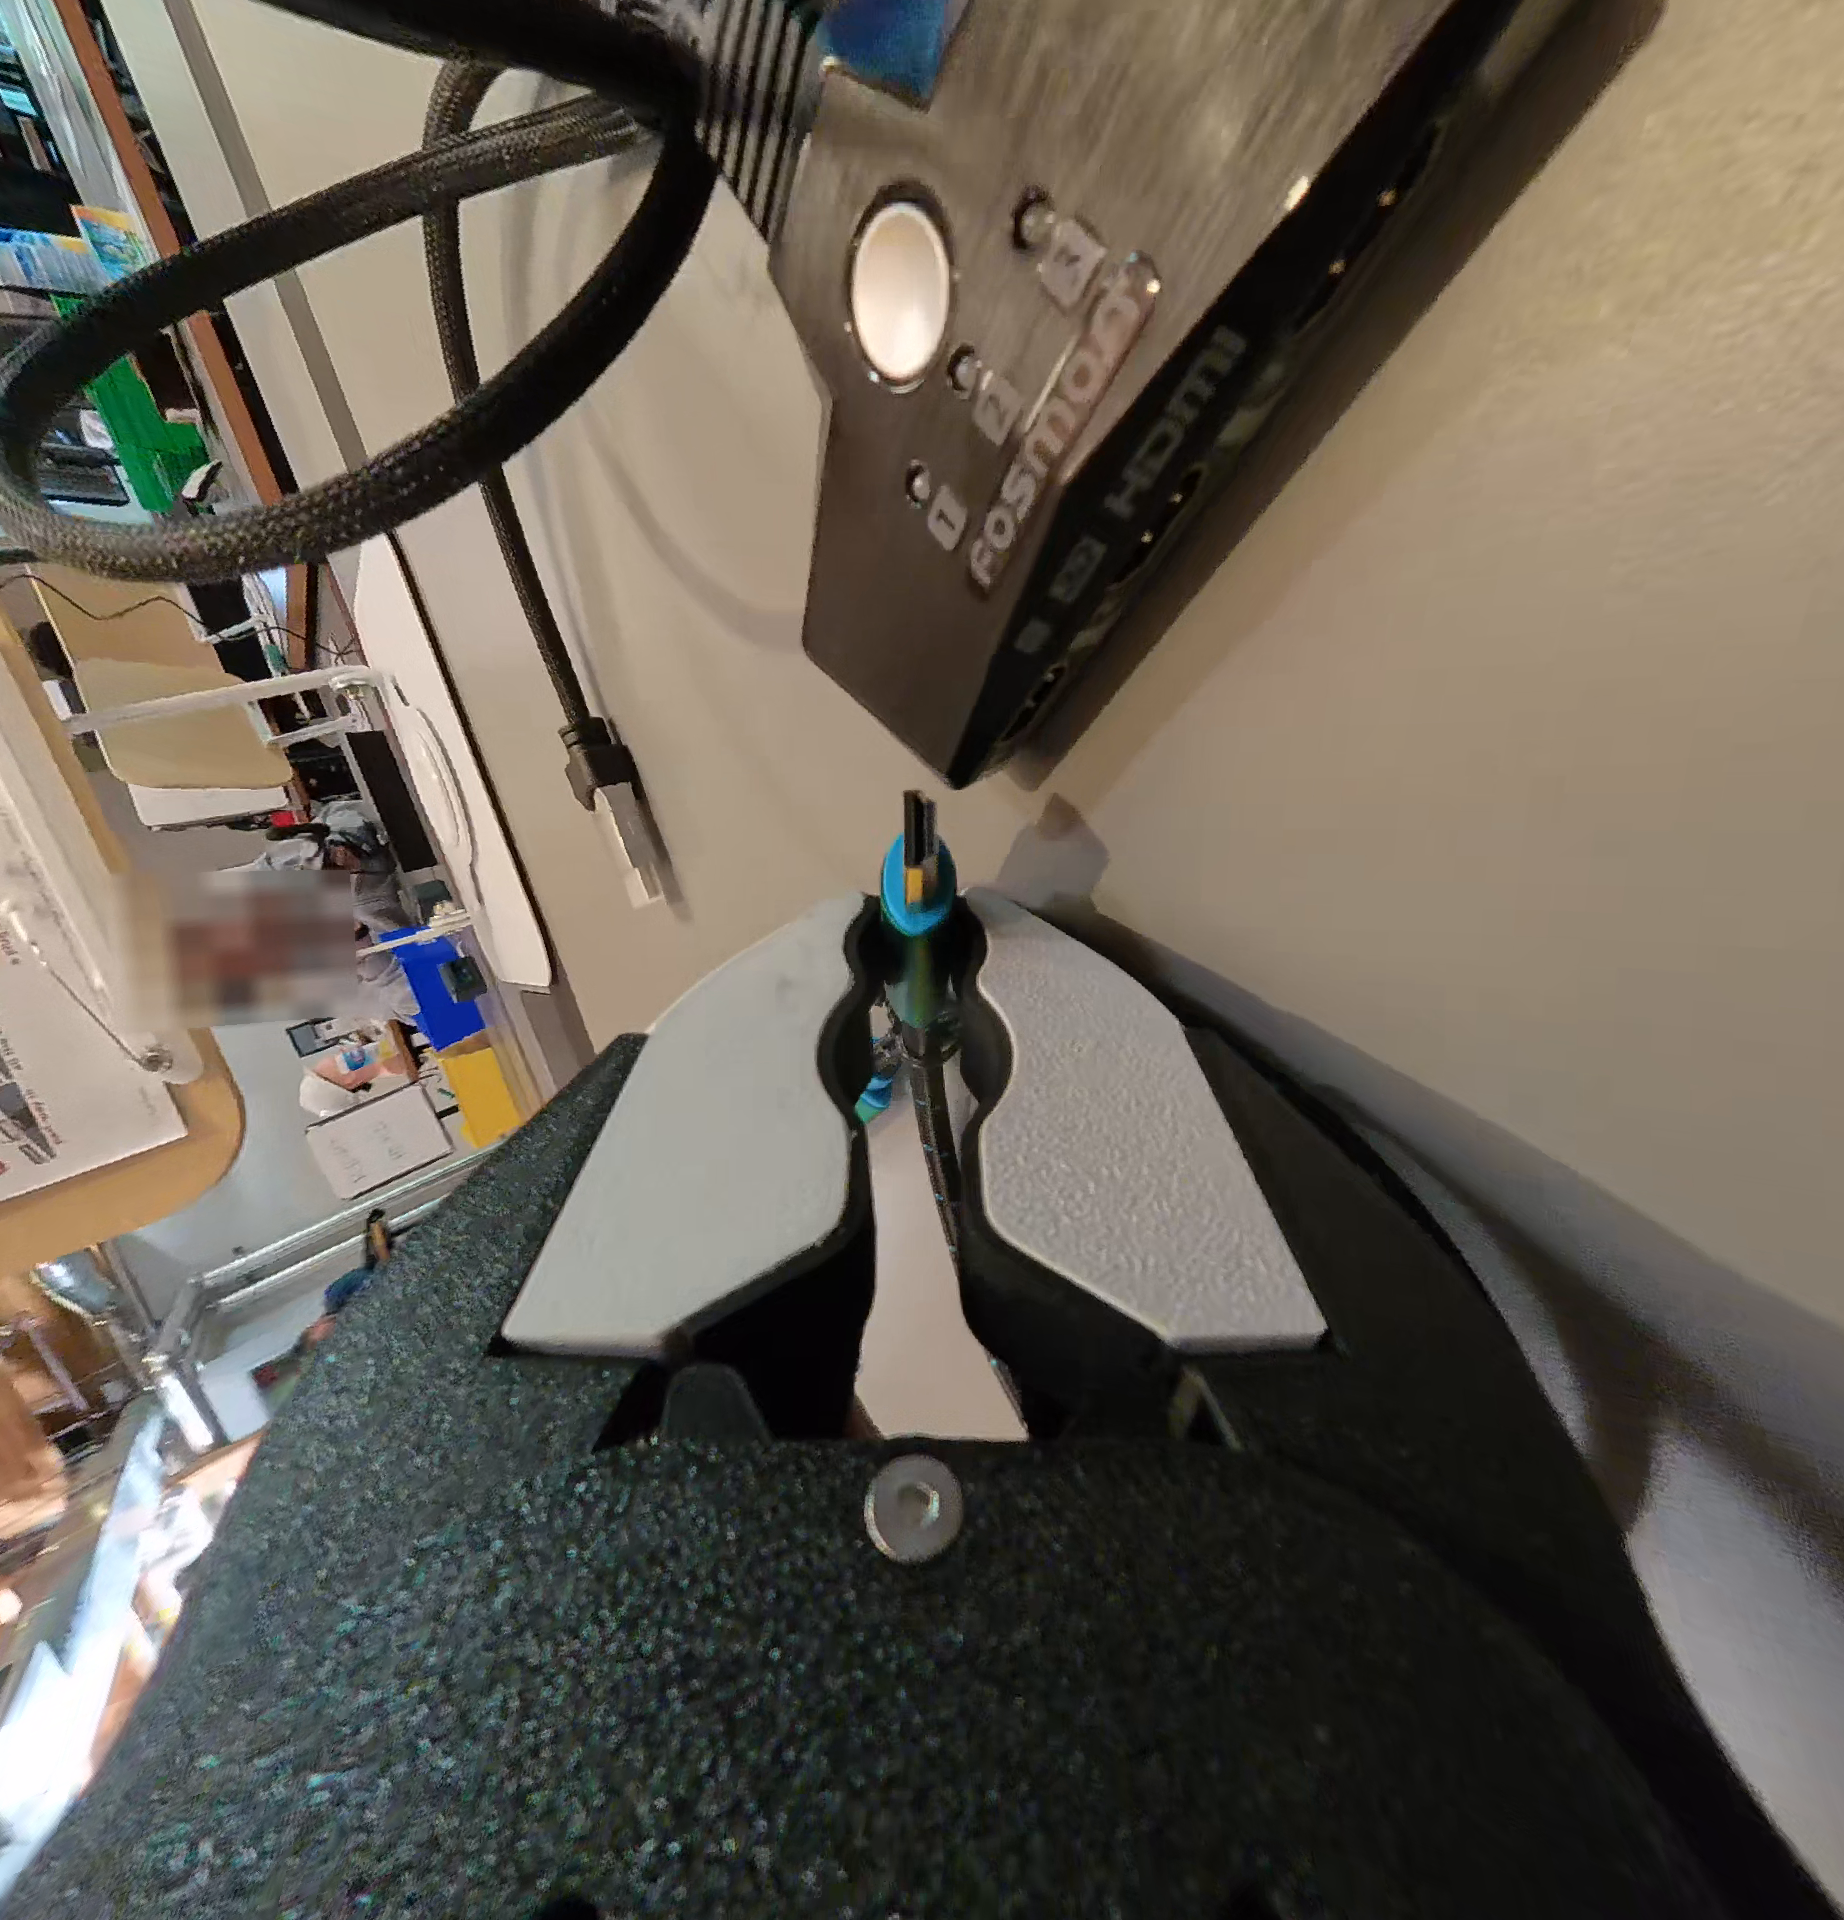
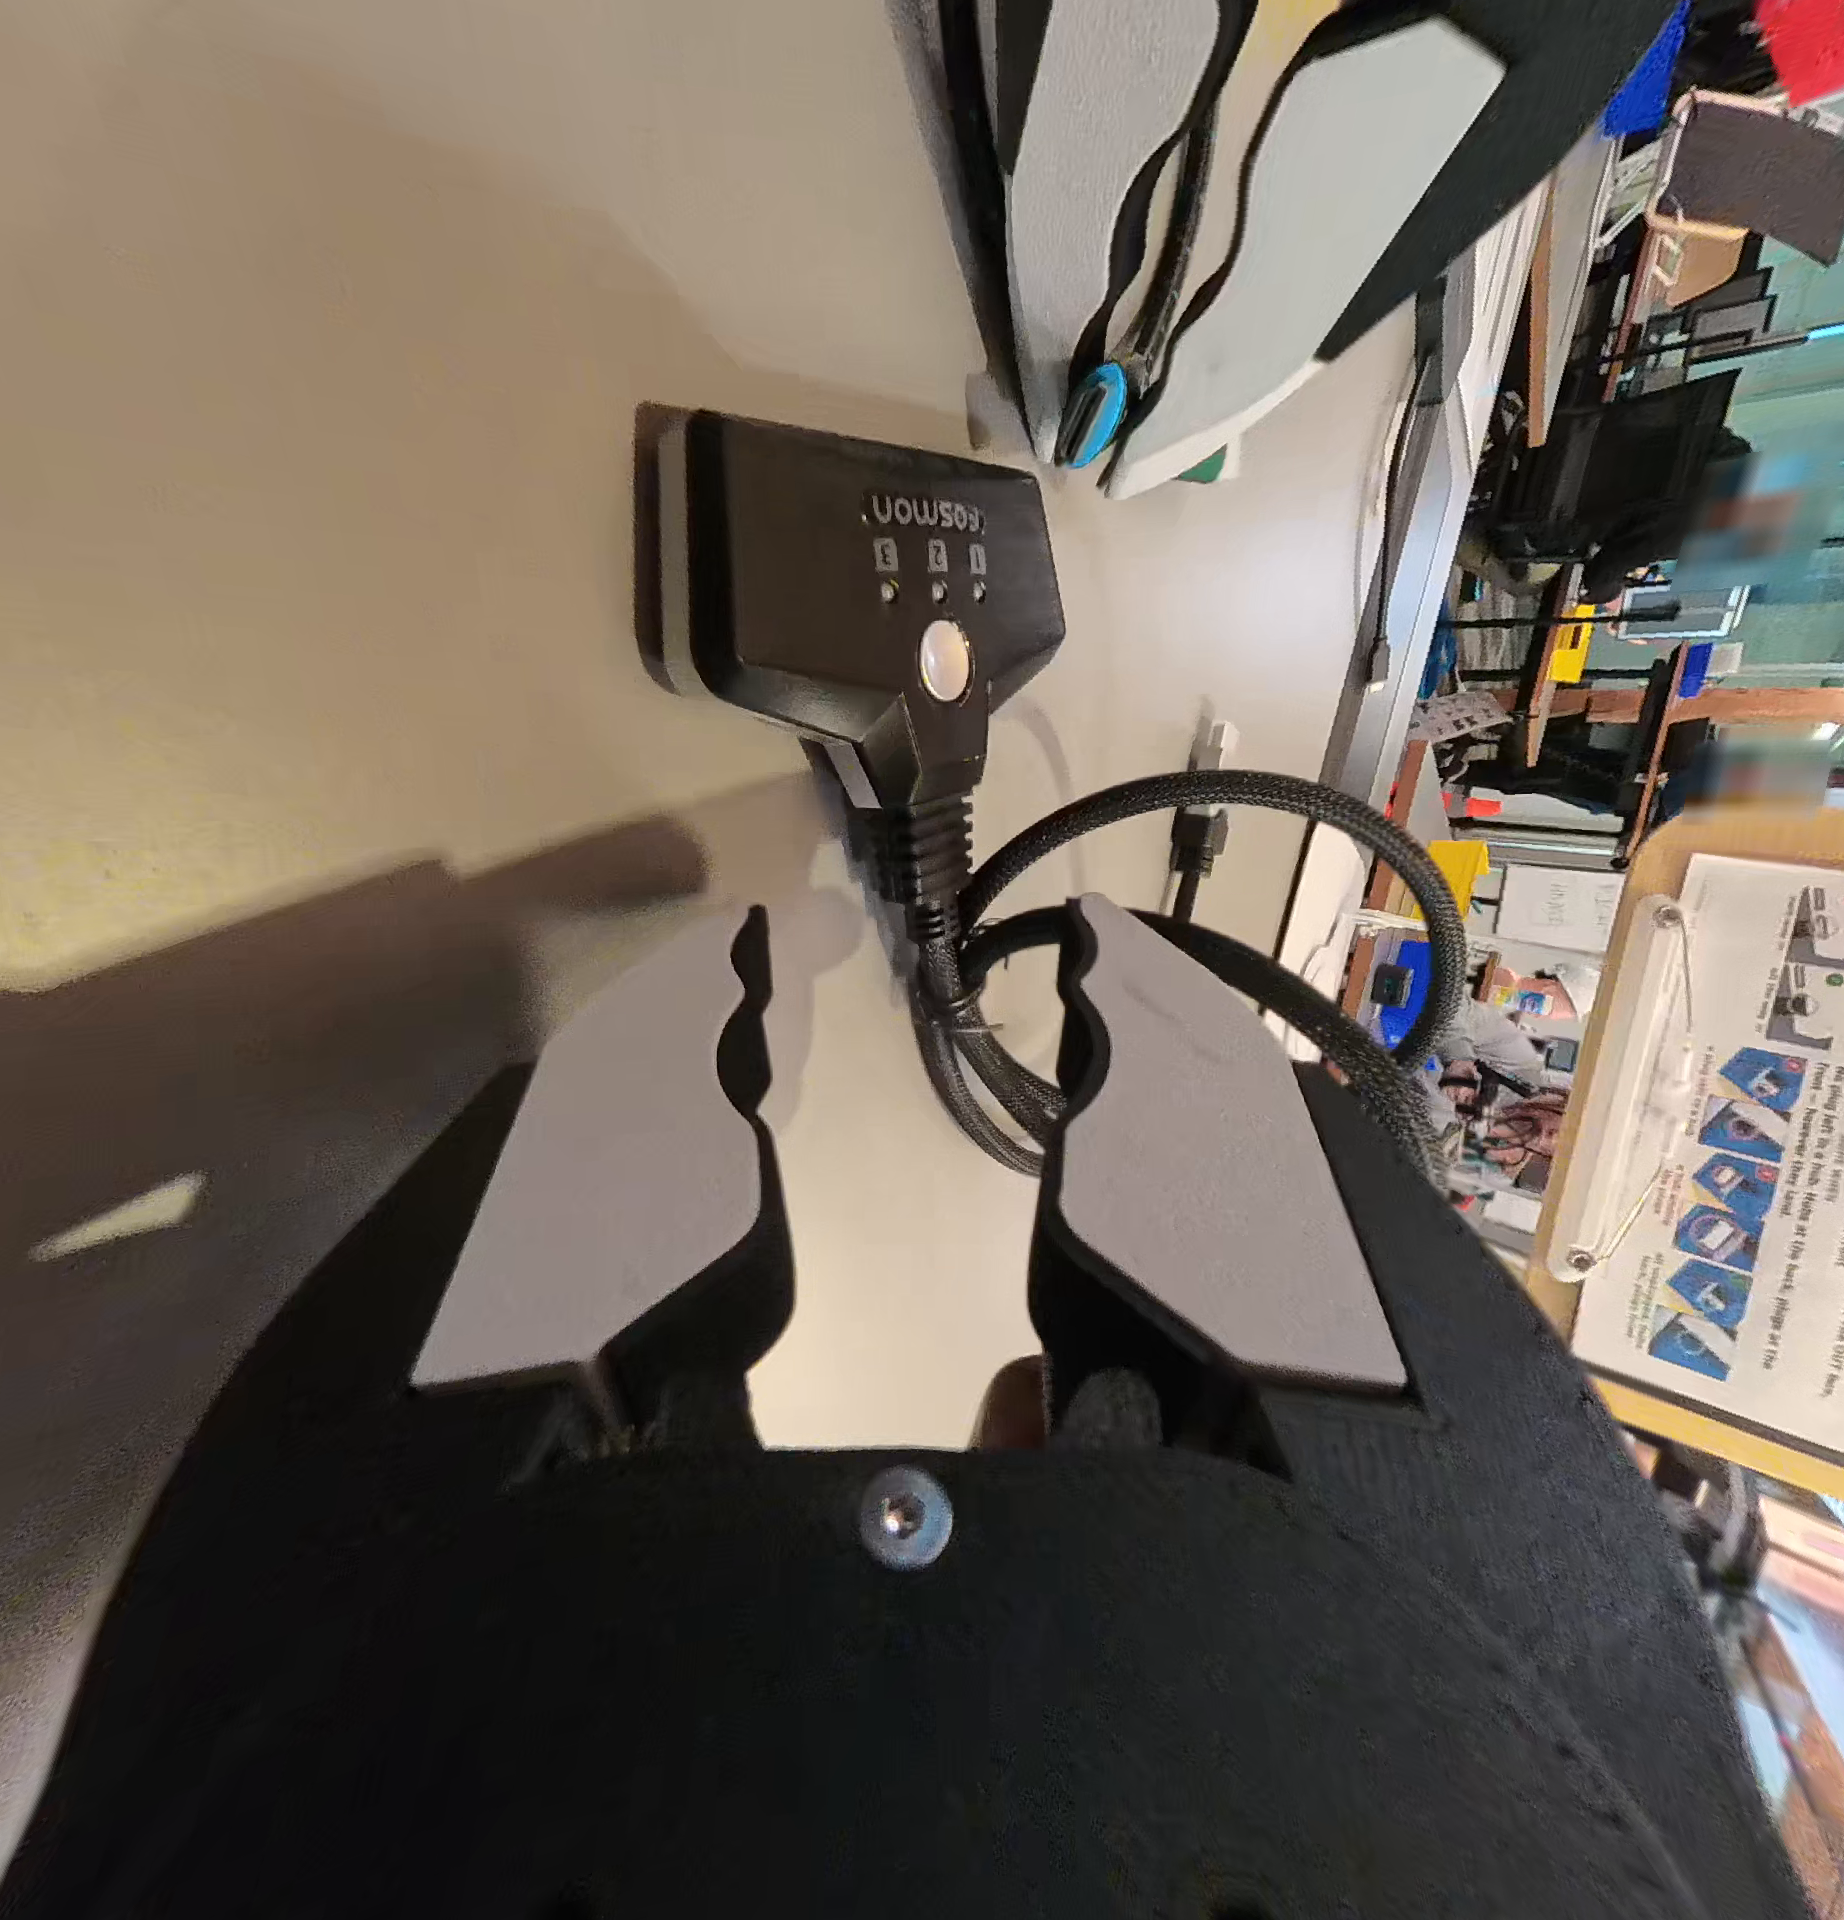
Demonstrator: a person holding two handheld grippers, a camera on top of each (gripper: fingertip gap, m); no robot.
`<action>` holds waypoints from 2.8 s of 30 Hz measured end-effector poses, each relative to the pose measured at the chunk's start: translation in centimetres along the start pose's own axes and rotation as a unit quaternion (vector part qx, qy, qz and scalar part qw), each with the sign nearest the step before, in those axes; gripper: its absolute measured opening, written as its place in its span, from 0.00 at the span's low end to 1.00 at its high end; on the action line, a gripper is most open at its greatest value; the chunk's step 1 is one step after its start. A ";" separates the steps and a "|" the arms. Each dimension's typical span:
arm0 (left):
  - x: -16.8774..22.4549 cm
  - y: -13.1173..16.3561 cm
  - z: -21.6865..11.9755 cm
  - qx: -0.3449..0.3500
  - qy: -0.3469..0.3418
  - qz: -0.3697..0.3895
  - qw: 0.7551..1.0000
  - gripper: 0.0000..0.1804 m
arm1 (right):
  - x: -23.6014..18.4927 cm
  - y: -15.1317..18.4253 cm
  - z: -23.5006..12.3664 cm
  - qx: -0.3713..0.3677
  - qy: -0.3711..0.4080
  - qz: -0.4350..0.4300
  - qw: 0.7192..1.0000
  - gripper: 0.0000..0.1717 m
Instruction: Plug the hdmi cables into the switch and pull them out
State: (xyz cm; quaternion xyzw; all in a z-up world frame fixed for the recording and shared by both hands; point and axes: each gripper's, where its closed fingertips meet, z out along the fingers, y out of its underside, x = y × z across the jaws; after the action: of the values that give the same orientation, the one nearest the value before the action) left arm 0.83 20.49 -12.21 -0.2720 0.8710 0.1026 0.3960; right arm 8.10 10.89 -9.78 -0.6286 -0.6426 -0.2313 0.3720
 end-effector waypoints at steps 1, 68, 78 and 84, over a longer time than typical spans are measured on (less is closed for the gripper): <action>-0.1 0.0 0.1 0.005 0.001 -0.011 1.000 0.07 | 0.1 -0.1 0.0 0.002 -0.001 -0.006 1.000 0.31; 0.2 -5.4 -0.4 0.172 -0.005 -0.056 0.983 0.05 | 3.5 -2.4 1.8 0.091 0.020 -0.019 0.995 0.42; 0.1 -5.6 -0.3 0.175 -0.013 -0.049 0.983 0.05 | 3.4 -2.4 3.3 0.061 -0.044 -0.061 0.995 0.33; -0.1 -5.0 -0.1 0.158 -0.015 -0.068 0.985 0.05 | 2.9 -1.9 3.9 0.028 -0.049 -0.039 0.998 0.17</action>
State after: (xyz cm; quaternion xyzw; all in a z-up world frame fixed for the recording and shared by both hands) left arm 3.63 16.39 -11.88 -0.2628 0.8496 -0.0593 0.4534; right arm 5.75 15.57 -9.61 -0.6029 -0.6903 -0.1966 0.3485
